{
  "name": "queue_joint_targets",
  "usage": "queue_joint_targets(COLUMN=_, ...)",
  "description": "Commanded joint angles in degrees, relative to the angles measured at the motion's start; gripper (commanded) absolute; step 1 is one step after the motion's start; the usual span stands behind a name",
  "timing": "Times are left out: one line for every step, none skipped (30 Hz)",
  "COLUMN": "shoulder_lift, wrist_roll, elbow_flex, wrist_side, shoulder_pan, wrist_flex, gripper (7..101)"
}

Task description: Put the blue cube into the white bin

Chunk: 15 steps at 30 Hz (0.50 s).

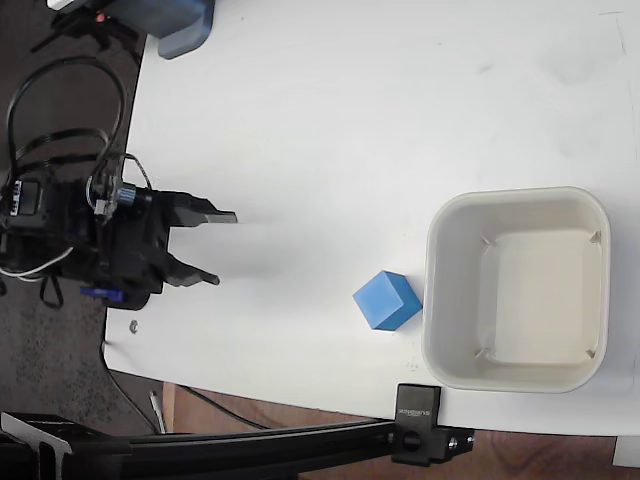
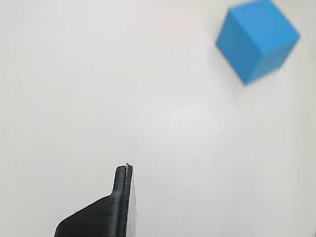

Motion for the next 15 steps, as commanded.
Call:
queue_joint_targets(shoulder_lift=-13.9, wrist_roll=-8.4, elbow_flex=-11.5, wrist_side=-10.3, shoulder_pan=7.6, wrist_flex=-3.7, gripper=100.3)
queue_joint_targets(shoulder_lift=-18.3, wrist_roll=-10.5, elbow_flex=-14.2, wrist_side=-13.2, shoulder_pan=9.9, wrist_flex=-4.0, gripper=100.3)
queue_joint_targets(shoulder_lift=-22.4, wrist_roll=-12.3, elbow_flex=-16.9, wrist_side=-15.5, shoulder_pan=11.6, wrist_flex=-4.5, gripper=100.3)
queue_joint_targets(shoulder_lift=-26.0, wrist_roll=-14.3, elbow_flex=-19.3, wrist_side=-17.5, shoulder_pan=12.9, wrist_flex=-4.7, gripper=100.3)
queue_joint_targets(shoulder_lift=-29.6, wrist_roll=-16.3, elbow_flex=-21.7, wrist_side=-19.8, shoulder_pan=14.3, wrist_flex=-5.0, gripper=100.3)
queue_joint_targets(shoulder_lift=-33.0, wrist_roll=-18.2, elbow_flex=-23.9, wrist_side=-21.7, shoulder_pan=15.5, wrist_flex=-5.3, gripper=100.3)
queue_joint_targets(shoulder_lift=-36.2, wrist_roll=-20.2, elbow_flex=-25.8, wrist_side=-23.4, shoulder_pan=16.6, wrist_flex=-5.6, gripper=100.3)
queue_joint_targets(shoulder_lift=-39.3, wrist_roll=-22.0, elbow_flex=-27.7, wrist_side=-25.0, shoulder_pan=17.6, wrist_flex=-6.2, gripper=100.3)
queue_joint_targets(shoulder_lift=-42.6, wrist_roll=-23.5, elbow_flex=-29.4, wrist_side=-26.3, shoulder_pan=18.5, wrist_flex=-6.9, gripper=100.3)
queue_joint_targets(shoulder_lift=-46.0, wrist_roll=-24.9, elbow_flex=-31.4, wrist_side=-27.6, shoulder_pan=19.2, wrist_flex=-7.4, gripper=100.3)
queue_joint_targets(shoulder_lift=-49.1, wrist_roll=-25.9, elbow_flex=-33.1, wrist_side=-28.7, shoulder_pan=19.8, wrist_flex=-7.9, gripper=100.3)
queue_joint_targets(shoulder_lift=-51.9, wrist_roll=-27.2, elbow_flex=-34.8, wrist_side=-29.3, shoulder_pan=20.0, wrist_flex=-8.3, gripper=100.3)
queue_joint_targets(shoulder_lift=-54.6, wrist_roll=-28.2, elbow_flex=-36.7, wrist_side=-29.9, shoulder_pan=20.3, wrist_flex=-8.4, gripper=100.3)
queue_joint_targets(shoulder_lift=-57.0, wrist_roll=-29.4, elbow_flex=-38.6, wrist_side=-30.4, shoulder_pan=20.5, wrist_flex=-8.1, gripper=100.3)
queue_joint_targets(shoulder_lift=-58.9, wrist_roll=-30.2, elbow_flex=-40.3, wrist_side=-30.8, shoulder_pan=20.6, wrist_flex=-7.8, gripper=100.3)
